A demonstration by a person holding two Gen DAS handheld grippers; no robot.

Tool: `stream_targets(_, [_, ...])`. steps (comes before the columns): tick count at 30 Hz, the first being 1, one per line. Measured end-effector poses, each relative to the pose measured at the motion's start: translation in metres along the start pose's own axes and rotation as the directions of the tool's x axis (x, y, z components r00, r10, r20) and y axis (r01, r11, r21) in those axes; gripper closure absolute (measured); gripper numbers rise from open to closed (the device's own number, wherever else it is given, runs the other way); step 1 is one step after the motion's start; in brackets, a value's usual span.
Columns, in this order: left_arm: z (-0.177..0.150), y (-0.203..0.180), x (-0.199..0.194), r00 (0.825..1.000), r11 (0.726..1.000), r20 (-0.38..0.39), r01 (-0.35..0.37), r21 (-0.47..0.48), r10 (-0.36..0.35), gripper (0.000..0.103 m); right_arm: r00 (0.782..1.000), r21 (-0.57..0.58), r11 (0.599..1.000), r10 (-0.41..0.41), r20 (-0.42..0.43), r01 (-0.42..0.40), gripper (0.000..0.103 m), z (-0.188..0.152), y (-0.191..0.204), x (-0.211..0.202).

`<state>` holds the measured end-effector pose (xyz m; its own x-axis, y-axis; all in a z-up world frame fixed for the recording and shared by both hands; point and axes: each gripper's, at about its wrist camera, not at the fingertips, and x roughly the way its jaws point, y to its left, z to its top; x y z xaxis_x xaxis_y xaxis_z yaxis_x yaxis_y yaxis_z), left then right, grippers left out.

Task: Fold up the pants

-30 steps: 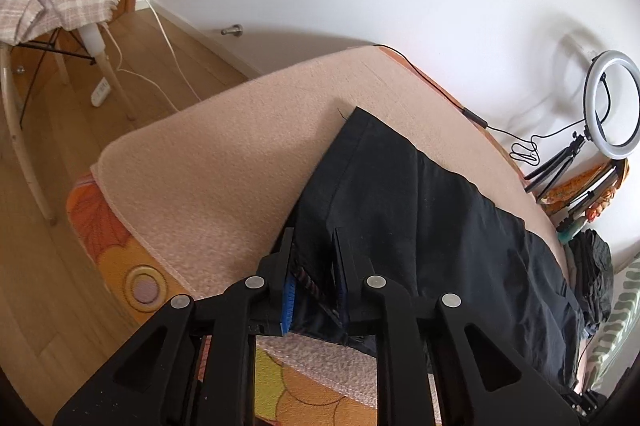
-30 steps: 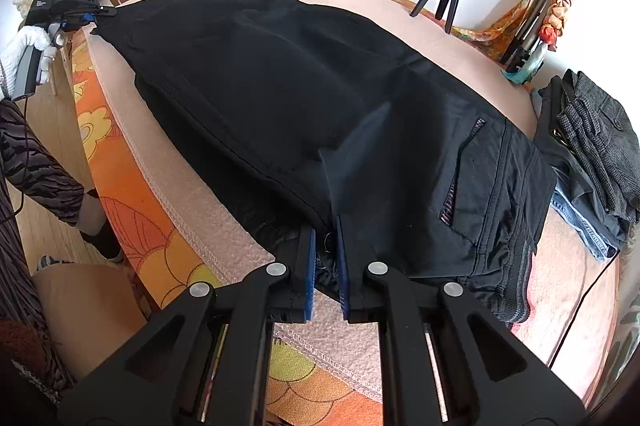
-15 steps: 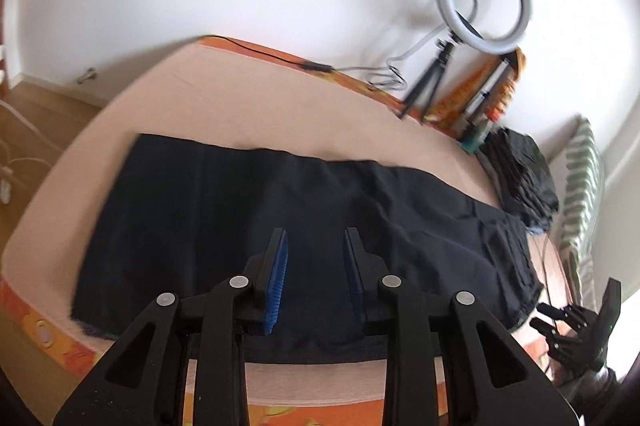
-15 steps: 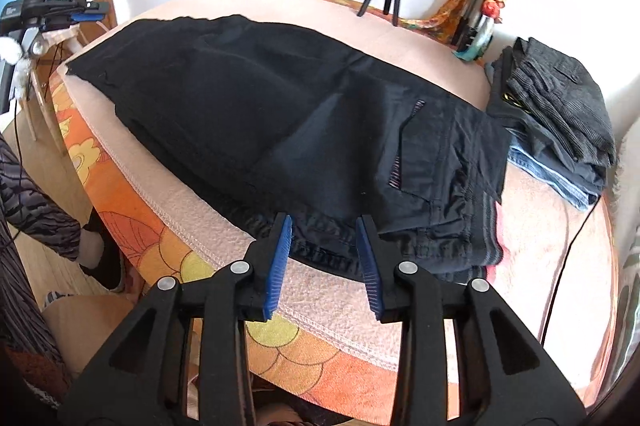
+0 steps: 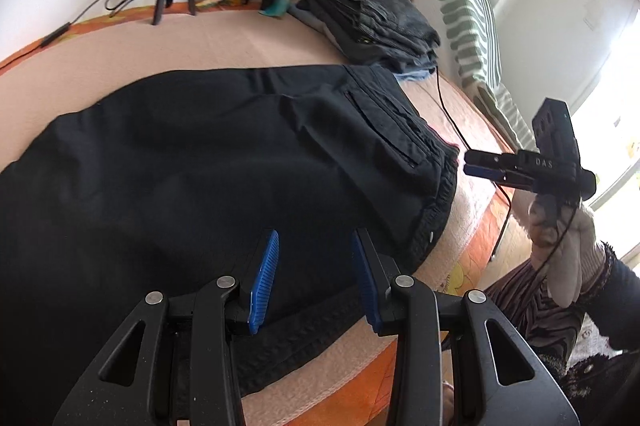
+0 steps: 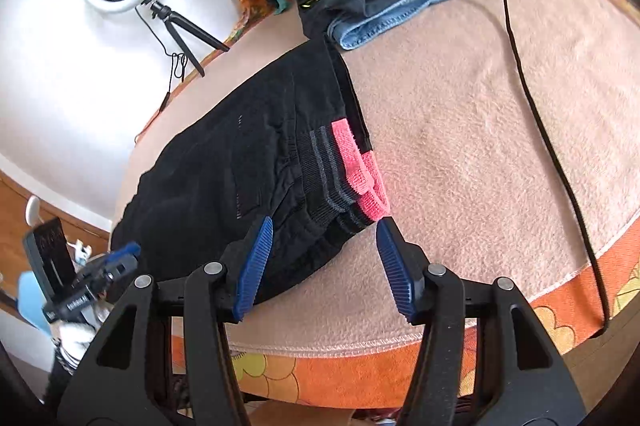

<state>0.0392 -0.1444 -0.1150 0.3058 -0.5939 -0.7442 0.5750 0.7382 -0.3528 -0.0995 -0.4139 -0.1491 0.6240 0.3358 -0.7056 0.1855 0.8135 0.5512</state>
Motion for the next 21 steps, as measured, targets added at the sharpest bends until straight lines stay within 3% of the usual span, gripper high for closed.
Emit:
stream_targets(5, [-0.007,-0.01,0.024,0.996,0.999,-0.076,0.047,0.006,-0.047,0.067,1.0,0.033,0.999,0.004,-0.003,-0.004,0.049,0.007,-0.003,0.013])
stream_targets(8, [-0.01,-0.018,0.029,0.995,0.998,-0.085,0.052,0.033,-0.049,0.067,0.998,-0.006,0.999,-0.054,0.008,0.054,0.076,0.009,0.001,0.017])
stream_targets(12, [-0.012,-0.03,0.032,0.992,0.994,-0.109,0.075,0.075,-0.067,0.067,0.997,-0.06,0.995,-0.074,0.023,0.076,0.088,0.007,0.004,0.009])
stream_targets(14, [-0.014,-0.038,0.034,0.993,0.991,-0.112,0.059,0.119,-0.046,0.067,0.991,-0.117,0.984,-0.129,0.031,0.132,0.095,0.004,0.009,0.007])
stream_targets(17, [-0.011,-0.042,0.029,0.992,0.99,-0.111,0.077,0.117,-0.064,0.067,0.975,-0.235,0.947,-0.216,0.045,0.221,0.096,0.002,0.024,0.004])
stream_targets(21, [-0.002,-0.041,0.015,0.998,0.992,-0.034,0.053,0.112,-0.049,0.067,0.979,-0.324,0.925,-0.176,0.101,0.199,0.092,0.014,0.051,-0.014])
